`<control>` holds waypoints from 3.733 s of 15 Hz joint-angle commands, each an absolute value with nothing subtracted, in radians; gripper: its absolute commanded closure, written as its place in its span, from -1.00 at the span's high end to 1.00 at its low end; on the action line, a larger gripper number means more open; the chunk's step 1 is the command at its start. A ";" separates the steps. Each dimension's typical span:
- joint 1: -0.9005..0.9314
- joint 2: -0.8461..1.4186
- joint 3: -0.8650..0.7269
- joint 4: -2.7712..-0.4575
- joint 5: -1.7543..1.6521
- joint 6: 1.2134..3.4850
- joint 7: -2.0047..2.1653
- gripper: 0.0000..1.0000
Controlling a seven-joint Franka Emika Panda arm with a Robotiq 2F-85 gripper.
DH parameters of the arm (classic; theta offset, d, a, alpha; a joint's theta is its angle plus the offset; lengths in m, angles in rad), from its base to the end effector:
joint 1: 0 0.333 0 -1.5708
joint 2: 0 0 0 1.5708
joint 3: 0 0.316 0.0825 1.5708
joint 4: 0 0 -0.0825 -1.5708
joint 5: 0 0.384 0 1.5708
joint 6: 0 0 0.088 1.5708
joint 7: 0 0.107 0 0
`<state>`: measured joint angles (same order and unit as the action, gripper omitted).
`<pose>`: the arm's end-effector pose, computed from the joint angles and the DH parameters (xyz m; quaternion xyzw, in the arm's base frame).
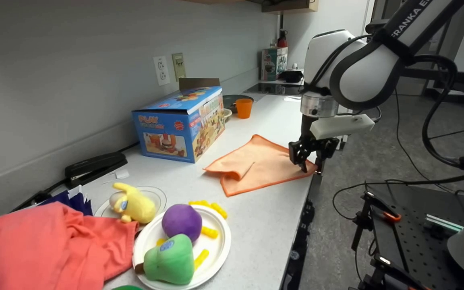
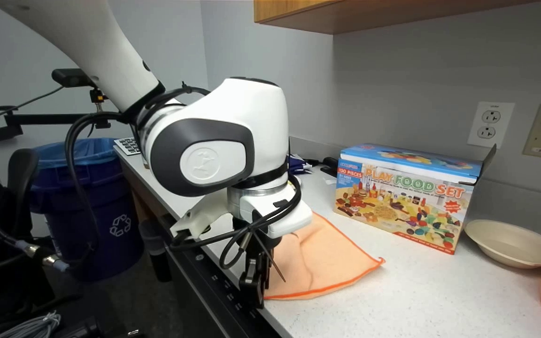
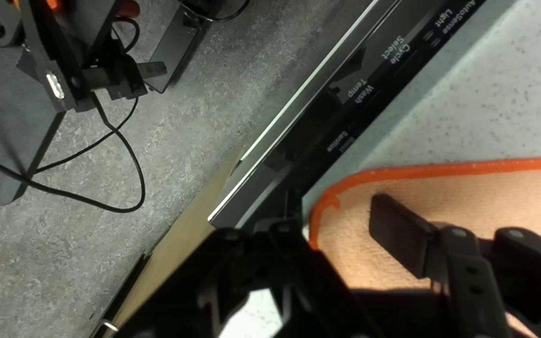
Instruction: Scrunch the orange towel
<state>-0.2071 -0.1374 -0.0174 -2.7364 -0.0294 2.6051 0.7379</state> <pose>0.3863 -0.0873 0.2646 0.8922 -0.4515 0.0046 0.0054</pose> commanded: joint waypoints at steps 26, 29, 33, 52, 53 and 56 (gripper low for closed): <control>-0.194 -0.371 0.159 -2.469 -0.692 2.471 0.953 -0.97; -0.180 -0.359 0.154 -2.450 -0.709 2.501 0.963 -0.97; -0.161 -0.363 0.152 -2.419 -0.681 2.555 0.941 -0.97; -0.153 -0.353 0.167 -2.451 -0.622 2.609 0.915 -0.97; -0.140 -0.360 0.163 -2.451 -0.601 2.608 0.898 -0.97; -0.108 -0.381 0.160 -2.439 -0.556 2.596 0.858 -0.97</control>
<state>-0.1349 -0.3462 0.1610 -2.4446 -0.6065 2.6024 0.9081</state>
